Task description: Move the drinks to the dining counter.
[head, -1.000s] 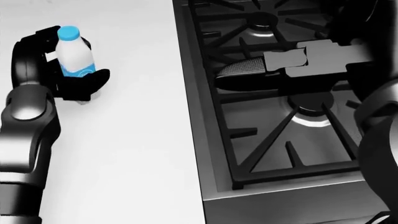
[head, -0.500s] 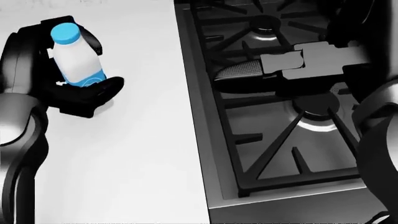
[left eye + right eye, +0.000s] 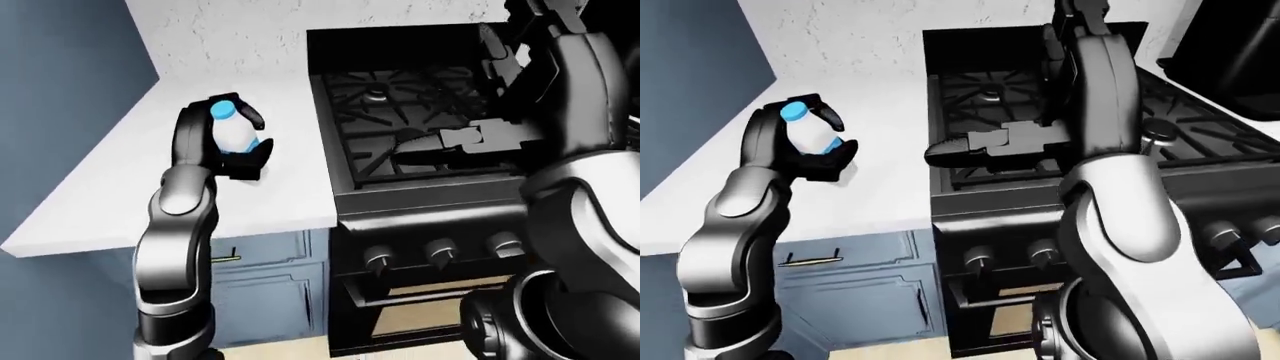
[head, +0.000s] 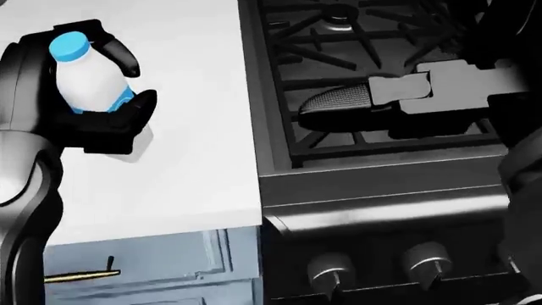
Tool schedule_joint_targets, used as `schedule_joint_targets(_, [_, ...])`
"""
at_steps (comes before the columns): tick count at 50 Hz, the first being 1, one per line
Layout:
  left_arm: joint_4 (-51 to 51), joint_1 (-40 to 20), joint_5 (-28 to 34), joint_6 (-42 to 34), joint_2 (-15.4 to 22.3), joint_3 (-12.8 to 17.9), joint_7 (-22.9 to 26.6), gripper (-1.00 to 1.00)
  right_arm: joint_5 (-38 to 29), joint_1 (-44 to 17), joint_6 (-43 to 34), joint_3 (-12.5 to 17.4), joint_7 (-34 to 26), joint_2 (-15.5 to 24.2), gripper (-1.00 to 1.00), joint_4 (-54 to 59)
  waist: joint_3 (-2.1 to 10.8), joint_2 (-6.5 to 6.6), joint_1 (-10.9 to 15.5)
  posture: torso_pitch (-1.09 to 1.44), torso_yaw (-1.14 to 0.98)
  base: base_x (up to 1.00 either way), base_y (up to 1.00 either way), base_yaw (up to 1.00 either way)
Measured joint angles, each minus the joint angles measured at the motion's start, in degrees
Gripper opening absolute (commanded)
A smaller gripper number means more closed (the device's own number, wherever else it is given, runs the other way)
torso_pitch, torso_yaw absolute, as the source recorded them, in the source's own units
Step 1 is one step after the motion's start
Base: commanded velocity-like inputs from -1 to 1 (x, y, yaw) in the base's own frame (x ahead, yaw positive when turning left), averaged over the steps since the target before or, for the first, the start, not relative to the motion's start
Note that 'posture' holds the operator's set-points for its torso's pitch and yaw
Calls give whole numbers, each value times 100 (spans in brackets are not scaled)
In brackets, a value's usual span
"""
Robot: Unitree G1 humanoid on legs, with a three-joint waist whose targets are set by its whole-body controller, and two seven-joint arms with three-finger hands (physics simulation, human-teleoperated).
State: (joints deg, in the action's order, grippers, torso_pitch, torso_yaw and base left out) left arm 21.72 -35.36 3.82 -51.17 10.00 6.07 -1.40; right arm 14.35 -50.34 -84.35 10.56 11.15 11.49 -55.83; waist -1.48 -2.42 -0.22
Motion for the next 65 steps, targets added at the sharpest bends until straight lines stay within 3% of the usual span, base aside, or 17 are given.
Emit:
schedule_joint_targets(4, [158,-17,-21,-246,-8,-51,50,-100,-46,0,-160,49,-4,-93,100,-102,-163,118,-67,0,0,-73,50,0])
schedule_joint_targets(7, [226,-77,-23,-418,-45,-118,65,-100,33,-82,-322,299,-66,-304,100,-231,-254,592,-198,0,0,-7,33,67])
schedule_joint_targets(8, [255,-22,-47,-443,-63,-171,85,-100,43,13,-374,345,-63,-338,100,-326,-409,561,-56,0,0,0,0,100])
schedule_joint_targets(11, [304,33,-57,-609,-57,-180,114,-100,70,-74,-557,396,-50,-307,100,-264,-223,698,-1,0,0,0,0,100])
schedule_joint_targets(14, [457,-107,34,-574,-13,-64,57,-100,99,-234,-497,381,-46,-286,100,-233,-121,555,131,0,0,0,0,100])
schedule_joint_targets(21, [661,-107,166,-549,0,23,21,-100,213,-344,-543,308,-80,-302,100,-309,-133,-414,204,0,0,0,0,100])
schedule_joint_targets(24, [645,60,109,-779,-63,-130,109,-100,180,-261,-648,353,-62,-305,100,-414,-216,-142,196,0,0,0,0,100])
schedule_joint_targets(27, [706,-28,70,-978,-62,-173,176,-100,120,-336,-702,382,-47,-287,100,-352,-305,269,87,0,0,0,0,100])
schedule_joint_targets(28, [760,-63,74,-970,-47,-153,181,-100,109,-381,-715,374,-44,-286,100,-332,-249,438,123,0,0,0,0,100])
schedule_joint_targets(30, [829,-54,99,-914,7,-65,179,-100,132,-311,-735,307,-51,-346,100,-390,-222,542,258,0,0,0,0,100])
schedule_joint_targets(33, [915,-38,203,-949,28,67,122,-100,212,-343,-815,299,-67,-314,100,-348,-113,455,345,0,0,0,0,100])
schedule_joint_targets(39, [996,-39,195,-881,-2,8,141,-100,320,-331,-661,304,33,-298,100,-416,-263,-31,205,0,0,0,0,100])
schedule_joint_targets(42, [958,-27,170,-877,-5,1,157,-100,418,-327,-635,296,88,-288,100,-395,-241,-320,118,0,0,0,0,100])
schedule_joint_targets(47, [955,75,65,-1023,-44,-118,238,-100,530,-188,-637,365,294,-264,100,-389,-189,-170,135,0,0,0,0,100])
schedule_joint_targets(55, [1130,-23,69,-878,45,18,201,-100,723,-133,-486,270,486,-256,100,-372,-131,594,109,0,0,0,0,100])
schedule_joint_targets(58, [1055,75,121,-996,94,152,165,-100,846,-45,-530,148,455,-303,100,-343,-147,553,272,0,0,0,0,100])
schedule_joint_targets(65, [1127,-11,95,-1063,128,159,169,-100,839,-26,-387,218,442,-244,100,-416,-187,98,222,0,0,0,0,100])
